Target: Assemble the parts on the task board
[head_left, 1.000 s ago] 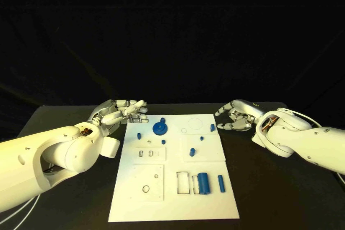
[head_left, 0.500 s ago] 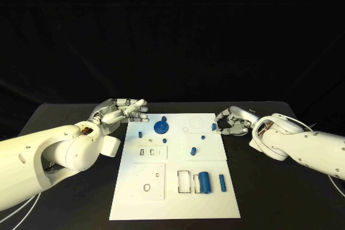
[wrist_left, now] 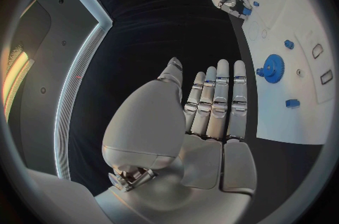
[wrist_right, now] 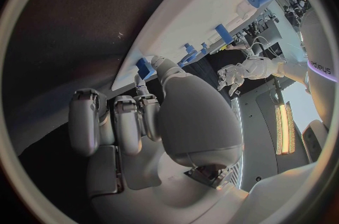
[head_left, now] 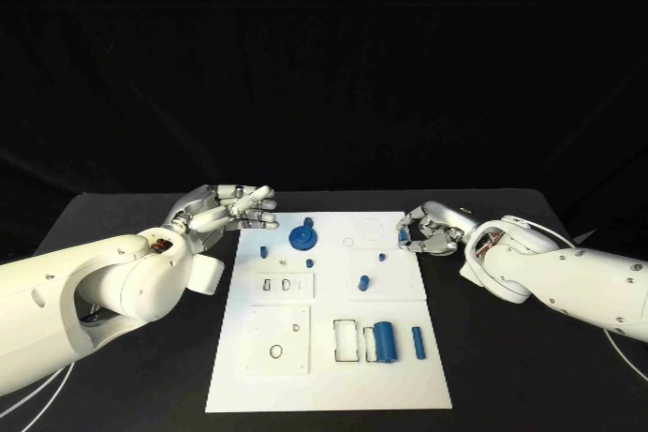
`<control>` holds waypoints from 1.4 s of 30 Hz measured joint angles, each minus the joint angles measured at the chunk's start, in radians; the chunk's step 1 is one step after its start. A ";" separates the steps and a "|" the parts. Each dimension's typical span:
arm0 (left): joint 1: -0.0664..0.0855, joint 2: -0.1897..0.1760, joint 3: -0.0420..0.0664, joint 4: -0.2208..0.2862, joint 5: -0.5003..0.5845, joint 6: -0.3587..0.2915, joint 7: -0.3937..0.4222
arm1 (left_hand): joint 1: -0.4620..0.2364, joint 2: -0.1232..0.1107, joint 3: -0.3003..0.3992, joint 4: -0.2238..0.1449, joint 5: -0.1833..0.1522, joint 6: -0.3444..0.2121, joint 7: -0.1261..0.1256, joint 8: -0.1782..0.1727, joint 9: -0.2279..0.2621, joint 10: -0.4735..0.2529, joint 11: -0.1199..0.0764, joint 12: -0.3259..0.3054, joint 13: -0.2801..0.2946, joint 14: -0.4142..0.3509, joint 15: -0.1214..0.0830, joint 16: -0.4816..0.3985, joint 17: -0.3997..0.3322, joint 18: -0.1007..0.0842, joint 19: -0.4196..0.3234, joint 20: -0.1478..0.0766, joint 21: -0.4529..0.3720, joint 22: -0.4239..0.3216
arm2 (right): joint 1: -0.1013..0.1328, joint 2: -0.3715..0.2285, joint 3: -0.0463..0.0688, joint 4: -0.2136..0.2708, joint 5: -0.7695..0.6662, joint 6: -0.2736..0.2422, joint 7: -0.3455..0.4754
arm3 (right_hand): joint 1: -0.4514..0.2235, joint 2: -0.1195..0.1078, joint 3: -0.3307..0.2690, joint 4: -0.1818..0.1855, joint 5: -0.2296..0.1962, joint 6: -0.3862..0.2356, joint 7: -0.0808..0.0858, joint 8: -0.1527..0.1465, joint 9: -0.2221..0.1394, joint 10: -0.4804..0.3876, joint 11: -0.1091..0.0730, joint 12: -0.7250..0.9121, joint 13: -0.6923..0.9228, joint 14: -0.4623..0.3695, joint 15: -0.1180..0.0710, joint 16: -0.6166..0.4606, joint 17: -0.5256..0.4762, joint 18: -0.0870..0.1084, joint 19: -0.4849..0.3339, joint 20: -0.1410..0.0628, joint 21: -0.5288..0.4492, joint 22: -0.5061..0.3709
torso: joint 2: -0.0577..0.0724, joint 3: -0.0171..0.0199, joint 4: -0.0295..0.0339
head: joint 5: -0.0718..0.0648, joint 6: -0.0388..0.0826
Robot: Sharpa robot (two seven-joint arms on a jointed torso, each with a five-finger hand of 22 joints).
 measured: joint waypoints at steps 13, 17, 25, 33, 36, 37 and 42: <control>0.000 -0.001 0.000 0.000 0.000 0.001 -0.001 | 0.000 0.000 0.000 0.000 0.000 0.000 0.000 0.000 0.000 0.000 0.000 0.000 0.000 0.000 0.000 0.000 0.000 0.000 0.000 0.000 0.000 0.000 | -0.002 0.006 0.000 -0.005 0.000 -0.007 -0.009 | 0.003 0.008 0.000 0.000 0.000 0.021 -0.003 0.012 0.006 0.000 0.000 0.005 0.000 0.000 0.000 0.000 0.000 0.000 0.004 0.004 0.005 0.000 | 0.000 0.0003 -0.0002 | 0.004 -0.006; 0.000 -0.001 0.000 0.000 0.000 0.002 -0.001 | 0.000 0.000 0.000 0.000 0.000 0.000 0.000 0.000 0.000 0.000 0.000 0.000 0.000 0.000 0.000 0.000 0.000 0.000 0.000 0.000 0.000 0.000 | -0.002 0.005 0.000 -0.005 0.000 -0.008 -0.011 | 0.003 0.008 0.003 0.003 0.000 0.024 -0.006 0.012 0.006 0.000 0.000 0.005 0.000 0.000 0.000 0.000 0.000 0.000 0.004 0.004 0.005 0.000 | -0.001 0.0003 -0.0010 | 0.004 -0.007; 0.000 -0.001 0.000 0.000 0.000 0.003 -0.003 | 0.000 0.000 0.000 -0.006 0.000 0.000 0.000 0.000 0.000 0.000 0.000 0.000 0.000 0.000 0.000 0.000 0.001 0.000 0.000 0.000 0.000 0.000 | -0.002 0.005 0.000 -0.005 0.000 -0.009 -0.012 | 0.002 0.019 0.003 0.003 0.000 0.027 -0.008 0.017 0.009 0.000 0.000 0.005 0.001 0.000 0.000 0.000 0.000 0.000 0.008 0.000 0.005 0.000 | -0.001 0.0003 -0.0008 | 0.004 -0.008; 0.000 -0.002 0.000 -0.001 0.000 0.005 -0.006 | 0.000 0.000 0.000 -0.006 0.000 0.000 0.000 0.000 0.000 0.000 0.000 0.000 0.000 0.000 0.000 0.000 0.001 0.000 0.000 0.000 0.000 0.000 | -0.002 0.005 0.000 -0.004 0.001 -0.014 -0.010 | 0.020 0.057 0.029 -0.007 -0.008 0.100 -0.036 0.061 0.028 0.002 -0.020 0.018 0.001 0.000 -0.011 0.000 0.000 0.000 0.018 -0.011 0.020 0.000 | -0.001 0.0003 -0.0004 | 0.005 -0.009; 0.000 -0.002 0.000 -0.001 0.000 0.006 -0.007 | 0.000 0.000 0.000 -0.006 0.000 0.000 0.000 0.000 0.000 0.000 0.000 0.000 0.000 0.000 0.000 0.000 0.001 0.000 0.000 0.000 0.000 0.000 | -0.002 0.004 0.000 -0.004 0.004 -0.017 -0.009 | 0.022 0.068 0.039 -0.014 -0.034 0.122 -0.046 0.076 0.036 0.002 -0.031 0.022 0.001 0.002 -0.023 0.000 0.000 0.000 0.027 -0.020 0.020 0.000 | -0.001 0.0003 -0.0005 | 0.005 -0.011; 0.000 -0.002 0.000 -0.001 0.000 0.006 -0.007 | 0.003 0.003 0.000 -0.006 0.000 0.000 0.000 0.000 0.000 0.000 0.000 0.000 0.000 0.000 0.000 0.000 0.001 0.000 0.000 0.000 0.000 0.000 | -0.002 0.004 0.000 -0.004 0.004 -0.018 -0.009 | 0.024 0.069 0.044 -0.016 -0.046 0.122 -0.046 0.081 0.036 0.002 -0.038 0.022 0.001 -0.002 -0.027 0.000 0.000 0.000 0.029 -0.022 0.020 0.000 | -0.001 0.0003 -0.0005 | 0.005 -0.011; 0.000 -0.002 0.000 -0.001 0.000 0.007 -0.009 | 0.004 0.004 0.000 -0.006 0.000 0.000 0.000 0.000 0.000 0.000 0.000 0.000 0.000 0.000 0.000 0.000 0.001 0.000 0.000 0.000 0.000 -0.001 | -0.002 0.005 0.000 -0.003 0.007 -0.025 -0.009 | 0.026 0.080 0.053 -0.019 -0.057 0.122 -0.046 0.090 0.036 0.002 -0.041 0.022 0.001 0.002 -0.031 0.000 0.000 0.000 0.030 -0.028 0.024 -0.001 | -0.001 0.0003 -0.0005 | 0.005 -0.012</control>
